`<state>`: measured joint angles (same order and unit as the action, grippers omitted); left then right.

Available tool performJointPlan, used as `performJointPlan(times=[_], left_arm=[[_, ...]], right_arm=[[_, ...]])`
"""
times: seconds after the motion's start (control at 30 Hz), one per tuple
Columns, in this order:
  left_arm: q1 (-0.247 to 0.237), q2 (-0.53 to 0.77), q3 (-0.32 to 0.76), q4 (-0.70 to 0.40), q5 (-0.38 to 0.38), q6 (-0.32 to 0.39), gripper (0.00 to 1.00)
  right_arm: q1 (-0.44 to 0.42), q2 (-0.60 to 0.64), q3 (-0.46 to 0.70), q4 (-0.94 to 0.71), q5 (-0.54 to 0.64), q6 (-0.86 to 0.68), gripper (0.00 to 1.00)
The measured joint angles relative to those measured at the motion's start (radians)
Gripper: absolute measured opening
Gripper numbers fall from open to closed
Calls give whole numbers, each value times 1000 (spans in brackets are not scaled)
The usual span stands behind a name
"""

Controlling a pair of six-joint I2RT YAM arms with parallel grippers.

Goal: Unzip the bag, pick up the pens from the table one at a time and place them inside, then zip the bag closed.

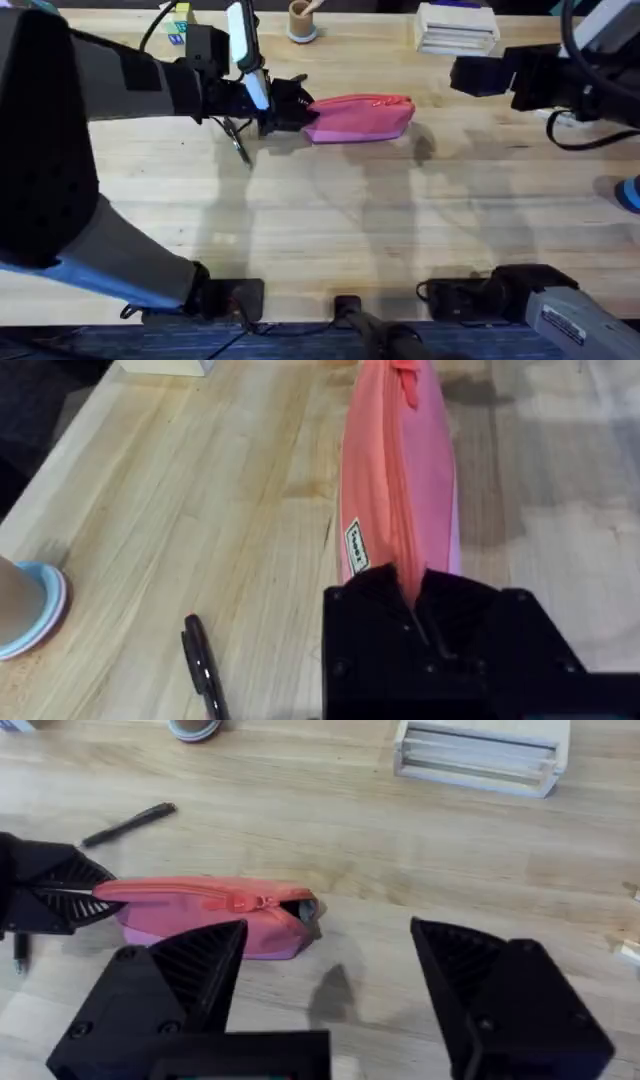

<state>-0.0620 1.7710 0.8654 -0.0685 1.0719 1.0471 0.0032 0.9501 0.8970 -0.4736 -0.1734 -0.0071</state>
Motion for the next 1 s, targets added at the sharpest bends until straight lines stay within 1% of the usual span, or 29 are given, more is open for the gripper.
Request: performJointPlan(times=[0.2,0.43,0.5,0.73,0.83,1.0], left_arm=[[0,0,0,14,-7,0,44],[0,0,0,13,-7,0,44],[0,0,0,13,-7,0,44],[0,0,0,13,-7,0,44],[0,0,0,14,-6,0,44],[0,0,0,13,-6,0,42]], right_arm=[[0,0,0,0,-1,3,997],[7,0,0,0,-53,69,997],[22,0,0,0,-60,81,997],[115,0,0,0,-70,110,997],[138,0,0,0,-71,173,997],[143,0,0,0,-71,332,997]])
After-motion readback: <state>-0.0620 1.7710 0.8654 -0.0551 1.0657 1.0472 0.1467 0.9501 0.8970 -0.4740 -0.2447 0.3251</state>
